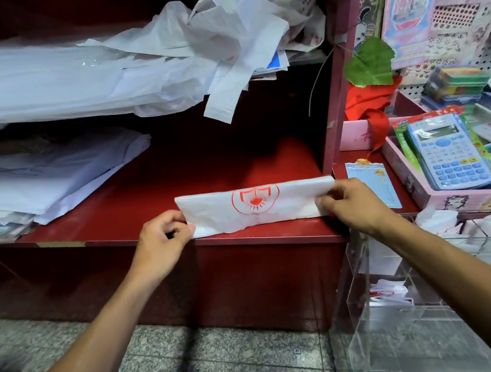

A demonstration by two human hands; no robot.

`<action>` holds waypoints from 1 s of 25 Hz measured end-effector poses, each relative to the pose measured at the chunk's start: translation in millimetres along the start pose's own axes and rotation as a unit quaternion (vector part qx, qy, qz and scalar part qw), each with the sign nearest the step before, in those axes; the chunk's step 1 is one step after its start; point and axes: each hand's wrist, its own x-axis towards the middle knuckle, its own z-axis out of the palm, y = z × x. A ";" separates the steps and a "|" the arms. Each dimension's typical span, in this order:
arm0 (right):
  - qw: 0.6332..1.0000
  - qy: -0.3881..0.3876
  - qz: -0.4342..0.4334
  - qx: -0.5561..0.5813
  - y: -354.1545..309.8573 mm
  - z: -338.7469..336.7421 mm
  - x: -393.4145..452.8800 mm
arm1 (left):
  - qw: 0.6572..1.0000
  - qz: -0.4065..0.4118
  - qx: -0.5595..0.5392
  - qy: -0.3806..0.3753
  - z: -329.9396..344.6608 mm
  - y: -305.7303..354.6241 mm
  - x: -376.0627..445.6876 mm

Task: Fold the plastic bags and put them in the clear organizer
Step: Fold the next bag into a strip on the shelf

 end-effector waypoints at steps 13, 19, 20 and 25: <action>0.921 -0.148 -0.150 -0.327 -4.1 3.8 0.3 | 0.955 0.159 0.237 -0.074 -3.2 -20.9 2.4; 0.945 -0.158 -0.186 -0.219 -7.0 -8.1 0.8 | 0.993 0.099 0.011 -0.066 -6.7 3.6 -1.4; 0.968 -0.137 -0.167 -0.129 -9.2 -11.6 2.0 | 0.994 0.069 -0.061 -0.061 -7.6 11.9 -0.9; 0.974 -0.205 -0.079 0.053 -18.5 -11.8 -5.6 | 0.957 -0.103 -0.268 0.039 1.1 36.7 3.1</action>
